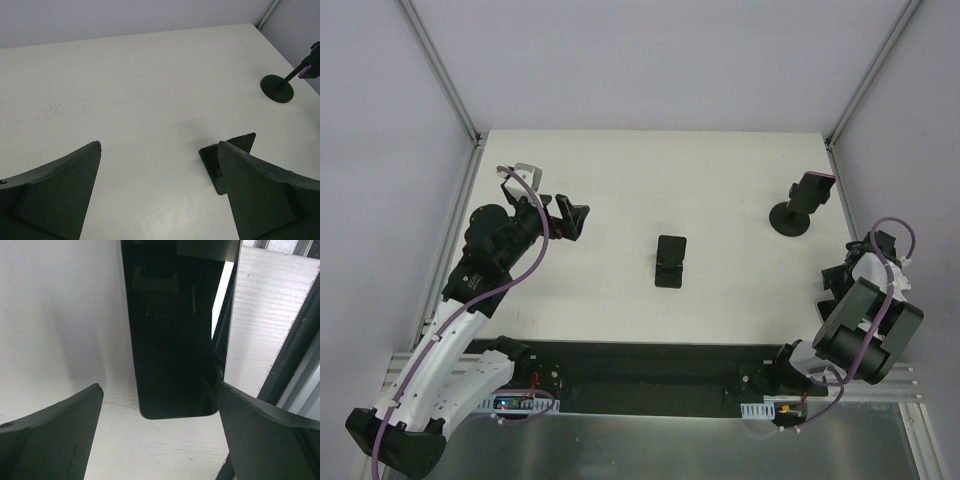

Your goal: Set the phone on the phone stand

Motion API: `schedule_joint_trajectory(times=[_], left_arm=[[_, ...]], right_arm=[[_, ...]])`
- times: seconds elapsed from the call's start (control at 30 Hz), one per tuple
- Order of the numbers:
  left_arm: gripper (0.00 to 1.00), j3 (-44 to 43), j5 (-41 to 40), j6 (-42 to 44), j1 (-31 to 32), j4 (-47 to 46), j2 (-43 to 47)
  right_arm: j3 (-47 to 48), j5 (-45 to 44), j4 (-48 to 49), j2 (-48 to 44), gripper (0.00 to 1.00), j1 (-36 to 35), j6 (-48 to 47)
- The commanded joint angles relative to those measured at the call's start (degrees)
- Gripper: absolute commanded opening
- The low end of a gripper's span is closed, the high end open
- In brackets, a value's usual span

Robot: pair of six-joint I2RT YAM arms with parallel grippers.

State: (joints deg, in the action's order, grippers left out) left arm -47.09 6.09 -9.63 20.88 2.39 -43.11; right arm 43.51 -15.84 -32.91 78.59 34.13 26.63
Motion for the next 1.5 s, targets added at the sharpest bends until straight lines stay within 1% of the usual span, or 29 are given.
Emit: schedule_joint_trajectory(times=[0.0, 0.2, 0.43, 0.53, 0.67, 0.87, 0.93, 1.03, 1.27, 1.37, 1.47], left_arm=[[0.99, -1.0, 1.3, -0.5, -0.5, -1.9, 0.0], [0.99, -1.2, 2.3, -1.0, -0.5, -1.9, -0.7], [0.99, -1.0, 1.7, -0.8, -0.5, -2.0, -1.0], [0.99, -1.1, 1.9, -0.9, -0.5, -1.9, -0.9], [0.99, -1.0, 1.7, -0.8, -0.5, -1.9, -0.4], [0.99, -1.1, 1.9, -1.0, -0.5, -1.9, -0.9], [0.99, -1.1, 1.9, -0.9, -0.5, -1.9, -0.7], [0.99, -1.1, 1.8, -0.9, -0.5, -1.9, -0.4], [0.99, -1.1, 2.2, -1.1, -0.5, -1.9, -0.6], [0.99, -1.2, 2.4, -1.2, -0.5, -1.9, -0.4], [0.99, -1.2, 2.3, -1.2, -0.5, -1.9, -0.5]], right_arm=[[2.2, -2.9, -3.9, 1.6, 0.97, 0.5, 1.9], [1.8, -4.8, -4.5, 1.6, 0.97, 0.5, 2.0], [1.7, -4.7, -4.5, 2.7, 0.97, 0.5, 1.8], [0.3, -5.6, -3.2, 2.7, 0.98, 0.5, 2.3], [-0.5, -4.0, -1.0, 3.4, 0.99, 0.5, 2.3], [-0.8, -3.0, -0.3, 4.7, 0.95, 0.5, 2.4], [-0.9, -3.0, -0.1, 4.8, 0.92, 0.5, 2.5], [-1.1, -2.9, -0.2, 4.6, 0.91, 0.5, 2.5], [-0.5, -0.3, -2.6, 5.6, 0.92, 0.6, 2.6], [-1.7, 0.5, -2.3, 4.9, 0.92, 0.6, 2.7], [-2.5, 1.2, -2.0, 4.1, 0.96, 0.6, 2.2]])
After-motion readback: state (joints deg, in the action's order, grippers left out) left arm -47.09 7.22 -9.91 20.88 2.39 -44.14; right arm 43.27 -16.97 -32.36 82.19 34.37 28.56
